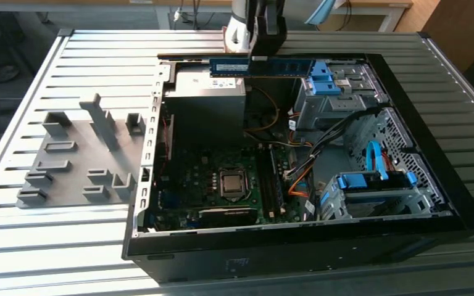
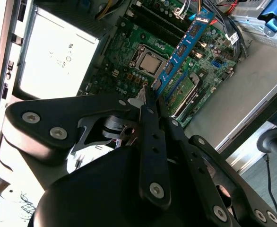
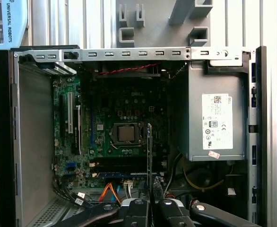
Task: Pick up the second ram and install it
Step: 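Insert the second ram into the second slot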
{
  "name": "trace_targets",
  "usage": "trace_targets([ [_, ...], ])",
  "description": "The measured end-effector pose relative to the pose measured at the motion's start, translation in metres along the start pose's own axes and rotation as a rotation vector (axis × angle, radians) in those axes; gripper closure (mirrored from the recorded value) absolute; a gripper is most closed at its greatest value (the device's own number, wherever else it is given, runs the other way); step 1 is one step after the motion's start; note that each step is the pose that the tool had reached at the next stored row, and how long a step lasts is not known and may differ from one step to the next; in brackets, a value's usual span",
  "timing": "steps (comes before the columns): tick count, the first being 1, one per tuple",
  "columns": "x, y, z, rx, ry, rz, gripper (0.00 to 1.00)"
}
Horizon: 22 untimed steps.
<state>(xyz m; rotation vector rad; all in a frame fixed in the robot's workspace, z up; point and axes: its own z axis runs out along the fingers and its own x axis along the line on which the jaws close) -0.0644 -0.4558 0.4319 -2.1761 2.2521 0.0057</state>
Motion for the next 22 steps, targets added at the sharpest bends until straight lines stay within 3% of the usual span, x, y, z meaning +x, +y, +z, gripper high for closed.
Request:
trace_targets([
  [4,0.0000,-0.0001,0.0001,0.0004,0.0002,0.029,0.86],
  [22,0.0000,-0.0001,0.0020,0.0032,0.0017,0.331,0.86],
])
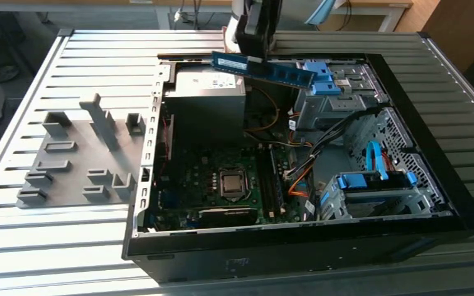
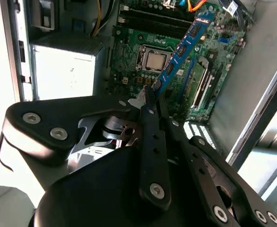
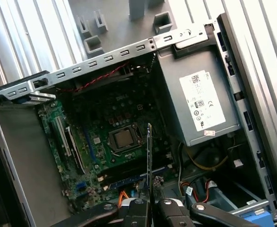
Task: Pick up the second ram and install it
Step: 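Insert the second ram into the second slot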
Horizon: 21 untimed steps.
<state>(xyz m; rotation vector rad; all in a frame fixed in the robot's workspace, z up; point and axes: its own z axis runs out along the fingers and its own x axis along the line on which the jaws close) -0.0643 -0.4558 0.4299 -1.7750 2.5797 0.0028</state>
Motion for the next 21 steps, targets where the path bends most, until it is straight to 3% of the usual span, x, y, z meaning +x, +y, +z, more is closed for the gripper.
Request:
trace_targets([
  [21,0.0000,0.0000,0.0025,0.0026,0.0012,0.281,0.86],
])
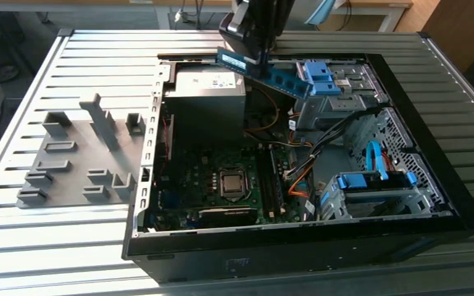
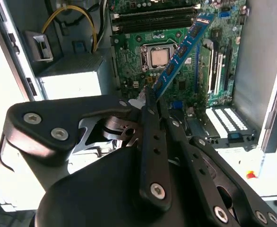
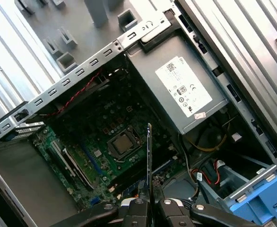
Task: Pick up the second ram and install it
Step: 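Insert the second ram into the second slot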
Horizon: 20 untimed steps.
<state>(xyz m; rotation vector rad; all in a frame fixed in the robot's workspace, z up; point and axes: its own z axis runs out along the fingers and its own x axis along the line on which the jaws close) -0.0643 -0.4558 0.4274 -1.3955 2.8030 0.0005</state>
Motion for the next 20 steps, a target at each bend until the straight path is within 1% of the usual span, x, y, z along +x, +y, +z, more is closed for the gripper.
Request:
trace_targets([
  [6,0.0000,0.0000,0.0006,0.0006,0.0003,0.063,0.86],
  [14,-0.0001,0.0001,0.0013,0.0013,0.0007,0.131,0.86],
  [17,-0.0001,0.0001,0.0017,0.0016,0.0007,0.168,0.86],
  [20,-0.0002,0.0001,0.0022,0.0021,0.0011,0.220,0.86],
])
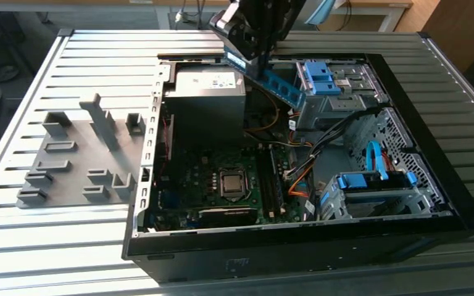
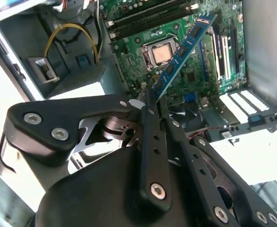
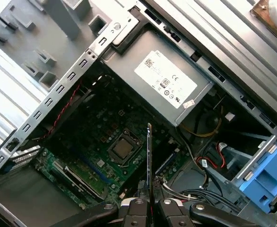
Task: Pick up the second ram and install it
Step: 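Insert the second ram into the second slot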
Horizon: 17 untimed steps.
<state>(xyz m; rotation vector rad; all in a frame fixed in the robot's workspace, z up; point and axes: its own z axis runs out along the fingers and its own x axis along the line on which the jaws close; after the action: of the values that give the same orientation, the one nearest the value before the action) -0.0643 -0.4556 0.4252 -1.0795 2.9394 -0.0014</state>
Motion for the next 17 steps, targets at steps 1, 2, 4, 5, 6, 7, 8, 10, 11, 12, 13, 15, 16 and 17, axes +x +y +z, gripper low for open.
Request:
trace_targets([
  [1,0.0000,0.0000,0.0002,0.0002,0.0001,0.018,0.86],
  [2,0.0000,0.0000,0.0004,0.0004,0.0002,0.036,0.86],
  [4,0.0000,0.0000,0.0009,0.0006,0.0002,0.072,0.86],
  [5,0.0000,0.0000,0.0012,0.0008,0.0003,0.092,0.86],
  [6,0.0000,0.0000,0.0014,0.0010,0.0004,0.110,0.86],
  [7,0.0000,0.0000,0.0017,0.0012,0.0005,0.127,0.86],
  [8,0.0000,0.0000,0.0019,0.0014,0.0006,0.145,0.86],
  [10,0.0000,0.0000,0.0023,0.0017,0.0008,0.182,0.86],
  [11,0.0001,0.0000,0.0025,0.0019,0.0009,0.199,0.86],
  [12,0.0001,0.0000,0.0026,0.0021,0.0009,0.218,0.86],
  [13,0.0000,0.0000,0.0028,0.0023,0.0010,0.235,0.86],
  [15,0.0000,0.0002,0.0031,0.0023,0.0009,0.263,0.86],
  [16,-0.0001,0.0003,0.0032,0.0025,0.0010,0.276,0.86],
  [17,-0.0002,0.0003,0.0034,0.0027,0.0011,0.288,0.86],
])
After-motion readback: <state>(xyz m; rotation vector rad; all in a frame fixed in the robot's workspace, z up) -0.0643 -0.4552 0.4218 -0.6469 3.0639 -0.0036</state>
